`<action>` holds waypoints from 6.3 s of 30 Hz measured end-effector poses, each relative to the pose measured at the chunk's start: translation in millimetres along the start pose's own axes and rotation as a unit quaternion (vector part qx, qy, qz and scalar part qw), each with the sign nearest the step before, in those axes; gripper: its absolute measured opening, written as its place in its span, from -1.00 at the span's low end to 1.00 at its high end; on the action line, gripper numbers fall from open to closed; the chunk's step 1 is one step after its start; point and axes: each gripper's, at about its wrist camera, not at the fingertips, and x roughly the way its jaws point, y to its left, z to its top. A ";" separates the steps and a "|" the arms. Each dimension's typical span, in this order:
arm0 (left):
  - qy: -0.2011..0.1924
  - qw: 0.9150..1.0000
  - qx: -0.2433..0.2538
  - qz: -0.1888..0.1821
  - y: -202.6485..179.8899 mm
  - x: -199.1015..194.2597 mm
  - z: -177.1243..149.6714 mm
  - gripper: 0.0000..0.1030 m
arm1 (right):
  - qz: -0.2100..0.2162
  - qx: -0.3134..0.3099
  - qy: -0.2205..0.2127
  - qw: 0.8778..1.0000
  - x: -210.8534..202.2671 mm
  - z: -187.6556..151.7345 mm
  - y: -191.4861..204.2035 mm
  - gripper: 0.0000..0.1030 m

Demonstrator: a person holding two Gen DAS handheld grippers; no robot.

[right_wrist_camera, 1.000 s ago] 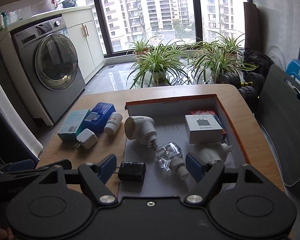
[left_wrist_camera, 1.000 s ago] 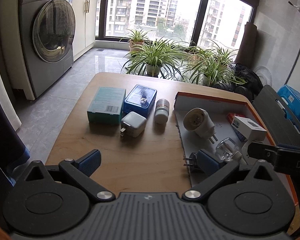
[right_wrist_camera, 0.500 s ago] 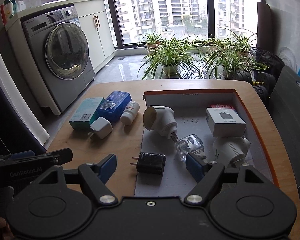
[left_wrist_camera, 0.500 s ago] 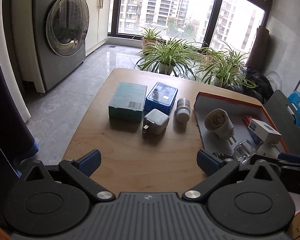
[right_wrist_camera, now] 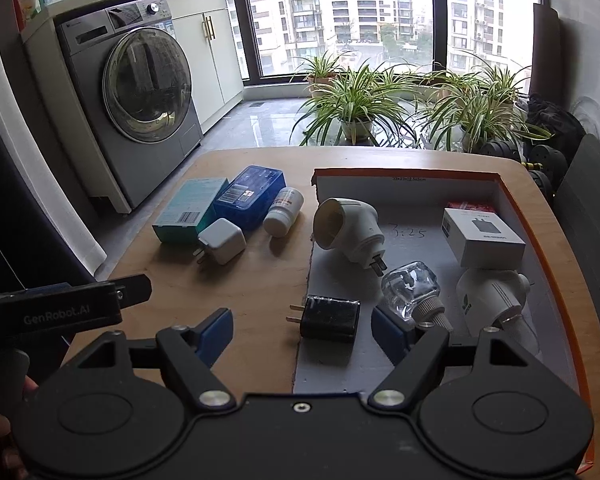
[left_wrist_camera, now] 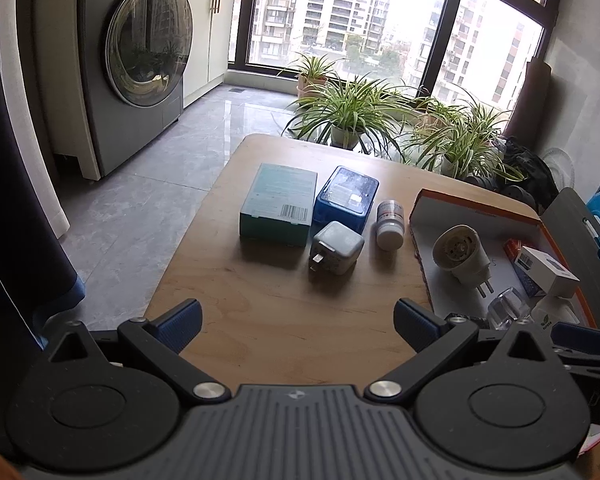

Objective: Organize rigid objects
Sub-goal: 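Withdraw both grippers from the tray toward the remaining table items, then grasp the teal bandage box with the left gripper while the right grasps the white square charger, then carry the teal box over the tray with the left gripper while the right carries the white charger, then hold the teal box above the tray with the left gripper while the right holds the white charger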

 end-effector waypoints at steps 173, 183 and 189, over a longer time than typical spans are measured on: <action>0.001 0.987 0.093 -0.132 -140.1 -18.4 -59.7 0.39 | -0.097 0.058 -0.068 0.991 -75.0 -74.4 -113.8 0.26; 0.006 0.987 0.093 -0.133 -141.0 -15.3 -60.6 0.39 | -0.097 0.058 -0.063 0.992 -69.7 -74.1 -113.3 0.26; 0.009 0.987 0.092 -0.133 -140.3 -13.8 -61.1 0.39 | -0.097 0.059 -0.060 0.992 -66.5 -73.9 -112.3 0.26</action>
